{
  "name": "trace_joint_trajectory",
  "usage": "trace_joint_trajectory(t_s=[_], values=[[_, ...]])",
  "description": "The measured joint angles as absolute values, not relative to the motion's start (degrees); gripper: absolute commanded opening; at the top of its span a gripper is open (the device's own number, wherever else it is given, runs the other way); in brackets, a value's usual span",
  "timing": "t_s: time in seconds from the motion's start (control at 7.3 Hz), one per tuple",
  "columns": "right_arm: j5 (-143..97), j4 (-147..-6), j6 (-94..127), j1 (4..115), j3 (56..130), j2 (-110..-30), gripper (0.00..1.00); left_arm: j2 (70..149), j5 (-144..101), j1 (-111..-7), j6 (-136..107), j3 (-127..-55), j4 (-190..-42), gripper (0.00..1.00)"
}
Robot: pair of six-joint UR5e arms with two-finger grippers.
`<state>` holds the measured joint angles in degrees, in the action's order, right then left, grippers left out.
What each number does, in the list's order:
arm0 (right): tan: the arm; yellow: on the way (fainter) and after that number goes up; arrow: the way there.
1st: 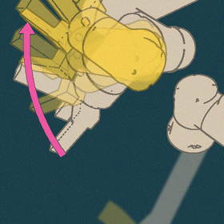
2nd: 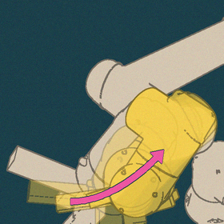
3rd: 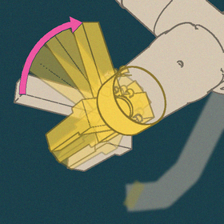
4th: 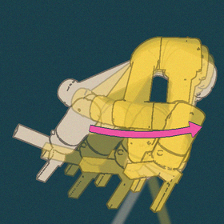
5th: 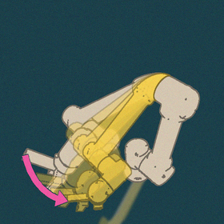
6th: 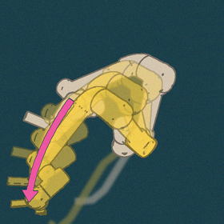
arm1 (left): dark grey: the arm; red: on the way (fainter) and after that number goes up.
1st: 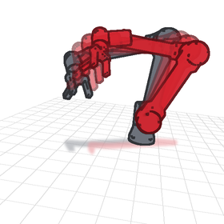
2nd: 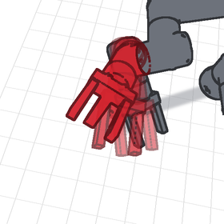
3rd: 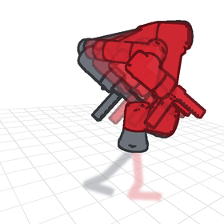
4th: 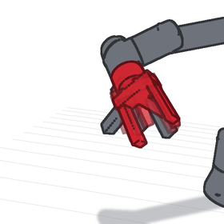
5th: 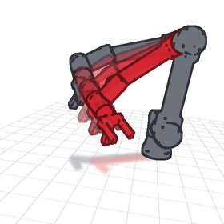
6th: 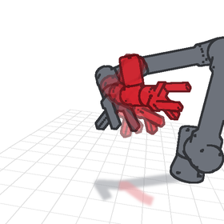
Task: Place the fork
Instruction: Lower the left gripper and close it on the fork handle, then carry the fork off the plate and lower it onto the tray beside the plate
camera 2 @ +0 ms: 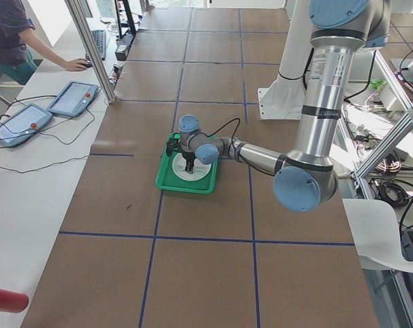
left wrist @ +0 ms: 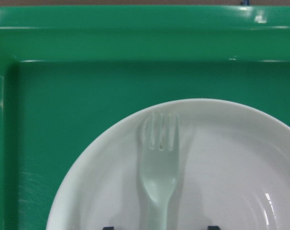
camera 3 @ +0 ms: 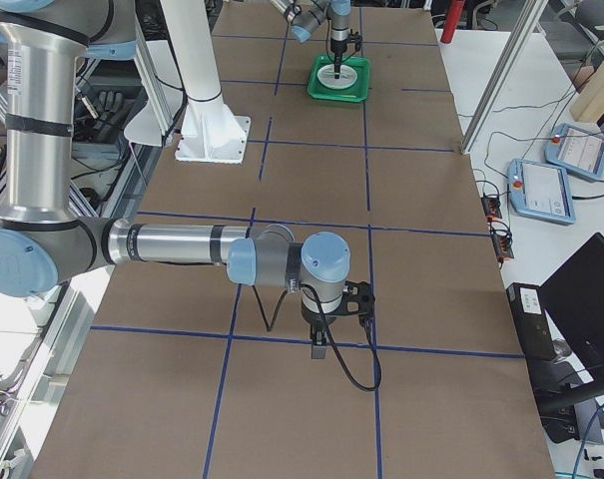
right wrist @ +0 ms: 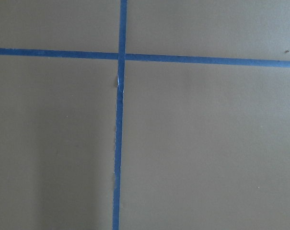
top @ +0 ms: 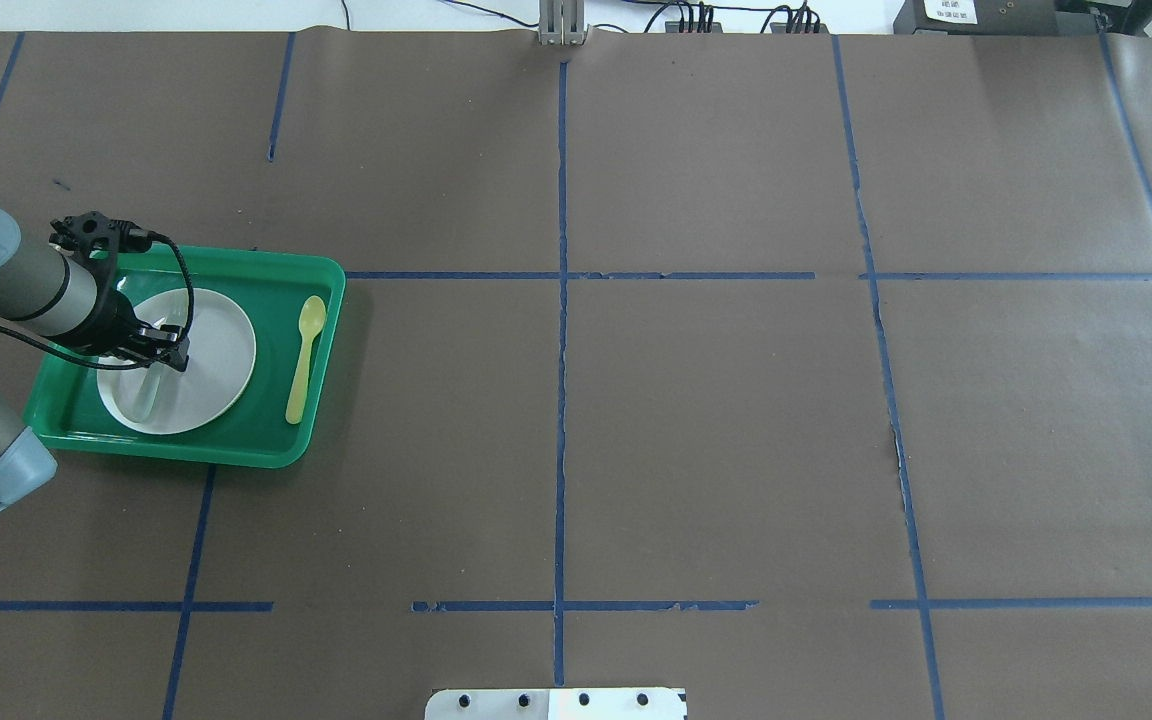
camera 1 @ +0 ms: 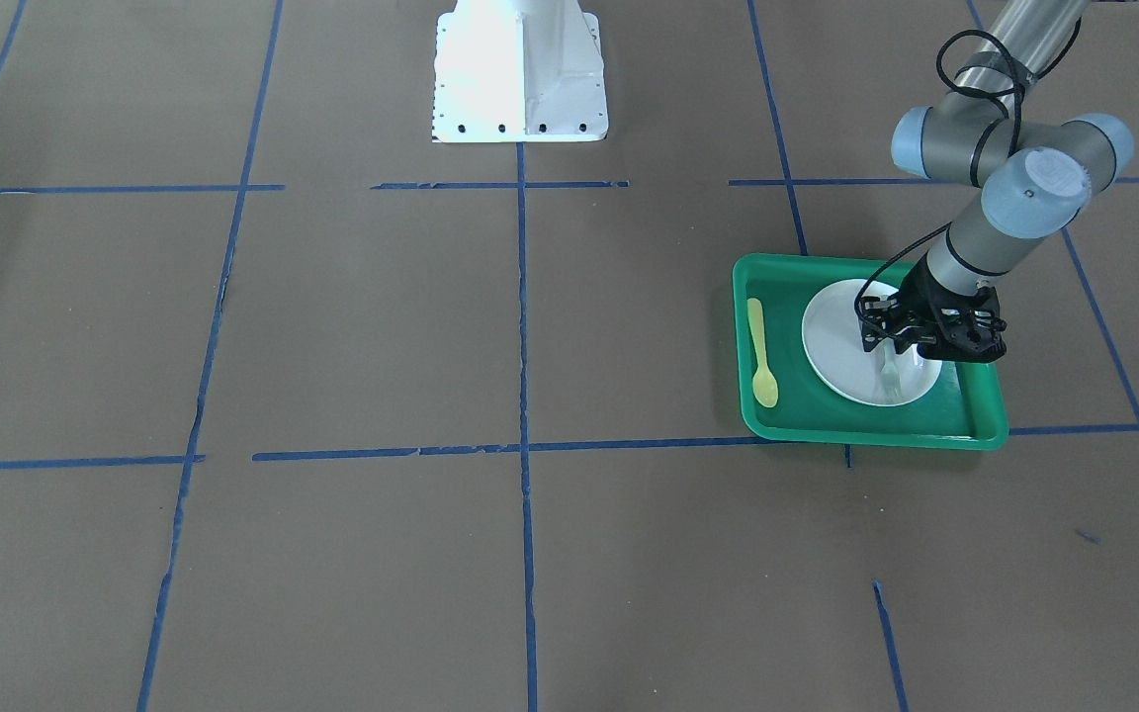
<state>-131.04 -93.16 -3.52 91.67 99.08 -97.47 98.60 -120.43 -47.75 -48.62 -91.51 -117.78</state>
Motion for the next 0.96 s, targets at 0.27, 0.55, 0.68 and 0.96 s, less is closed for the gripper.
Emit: trace_joint_trajectory(t_s=[0.27, 0.55, 0.68, 0.96], values=[[-131.04, -93.16, -3.52, 91.67, 99.09, -97.47, 1.00, 98.54, -120.64, -47.88, -48.67, -92.03, -117.72, 0.00], [-131.04, -93.16, -3.52, 91.67, 99.10, -97.47, 1.00, 97.38, -120.99, -48.23, -48.30, -94.94, -117.46, 0.00], [-131.04, -93.16, -3.50, 91.67, 99.10, -97.47, 1.00, 96.02, -121.07, -48.49, -47.56, -96.83, -117.34, 0.00], [-131.04, -93.17, -3.49, 91.67, 99.10, -97.47, 1.00, 94.45, -121.05, -50.08, -44.71, -97.33, -117.52, 0.00]])
